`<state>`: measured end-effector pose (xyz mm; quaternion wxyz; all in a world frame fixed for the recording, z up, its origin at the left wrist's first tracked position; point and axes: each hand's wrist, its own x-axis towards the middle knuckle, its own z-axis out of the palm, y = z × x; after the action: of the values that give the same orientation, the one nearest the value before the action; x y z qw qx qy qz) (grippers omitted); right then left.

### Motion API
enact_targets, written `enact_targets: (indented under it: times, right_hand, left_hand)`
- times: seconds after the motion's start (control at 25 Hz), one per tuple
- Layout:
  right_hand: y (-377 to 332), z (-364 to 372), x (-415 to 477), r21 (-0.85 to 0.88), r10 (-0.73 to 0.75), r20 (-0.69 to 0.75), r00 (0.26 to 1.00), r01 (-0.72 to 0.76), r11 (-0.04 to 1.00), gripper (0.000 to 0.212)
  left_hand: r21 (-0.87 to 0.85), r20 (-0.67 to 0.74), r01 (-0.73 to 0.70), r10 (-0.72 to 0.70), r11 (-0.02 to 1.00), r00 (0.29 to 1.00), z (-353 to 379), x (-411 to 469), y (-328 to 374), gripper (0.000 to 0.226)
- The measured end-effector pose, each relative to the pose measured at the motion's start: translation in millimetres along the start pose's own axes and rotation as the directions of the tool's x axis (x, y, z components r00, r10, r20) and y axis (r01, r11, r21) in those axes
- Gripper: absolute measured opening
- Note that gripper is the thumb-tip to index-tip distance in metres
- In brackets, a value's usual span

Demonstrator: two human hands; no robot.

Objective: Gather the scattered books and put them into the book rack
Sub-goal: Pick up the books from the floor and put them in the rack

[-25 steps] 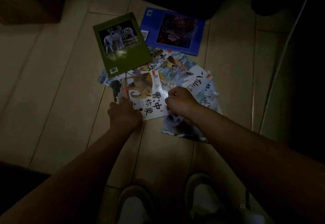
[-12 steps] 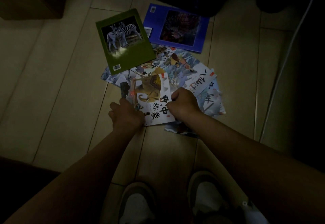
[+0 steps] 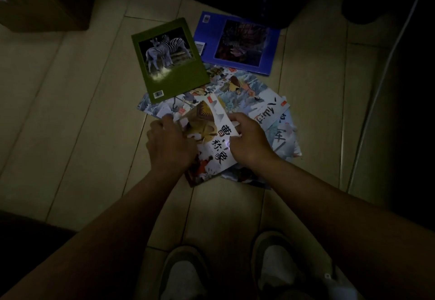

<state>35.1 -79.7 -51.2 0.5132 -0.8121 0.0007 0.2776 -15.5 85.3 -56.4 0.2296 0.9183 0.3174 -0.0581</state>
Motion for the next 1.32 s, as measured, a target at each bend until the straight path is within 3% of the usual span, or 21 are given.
enact_targets:
  times: [0.12, 0.16, 0.28, 0.4, 0.56, 0.72, 0.92, 1.32]
  right_hand:
    - [-16.4, -12.7, 2.8, -0.108, -0.106, 0.065, 0.992, 0.113, 0.988, 0.054]
    - [-28.0, -19.6, 3.2, -0.156, -0.158, 0.088, 0.983, 0.17, 0.973, 0.055]
    - [-75.7, -49.0, -0.2, -0.292, -0.271, 0.153, 0.95, 0.305, 0.906, 0.057]
    - [-143.2, -82.5, -21.0, -0.426, -0.378, 0.182, 0.908, 0.42, 0.802, 0.049]
    - [-233.6, -121.4, -67.2, -0.578, -0.473, 0.188, 0.861, 0.486, 0.655, 0.018]
    - [-317.7, -141.4, -132.2, -0.593, -0.592, 0.194, 0.782, 0.574, 0.565, 0.026]
    - [-422.6, -135.2, -234.8, -0.653, -0.73, 0.224, 0.646, 0.656, 0.38, 0.04]
    - [-561.3, -50.9, -417.9, -0.667, -0.849, 0.367, 0.381, 0.744, 0.046, 0.034]
  left_hand:
    - [-0.205, 0.093, -0.237, 0.26, 0.95, 0.961, -29.8, 14.5, 17.2, 0.081]
    - [-0.297, 0.138, -0.235, 0.285, 0.926, 0.948, -45.6, 16.8, 26.2, 0.076]
    - [-0.38, 0.222, -0.218, 0.318, 0.899, 0.922, -98.7, 25.6, 54.8, 0.028]
    - [-0.421, 0.229, -0.204, 0.321, 0.884, 0.919, -169.5, 16.1, 81.9, 0.028]
    - [-0.388, 0.128, -0.278, 0.35, 0.879, 0.928, -266.1, -21.5, 114.3, 0.019]
    - [-0.355, -0.039, -0.348, 0.358, 0.868, 0.933, -361.1, -82.4, 133.2, 0.026]
    - [-0.183, -0.227, -0.501, 0.459, 0.846, 0.859, -486.8, -183.6, 131.4, 0.038]
    - [0.023, -0.46, -0.435, 0.396, 0.9, 0.794, -663.0, -333.6, 40.0, 0.034]
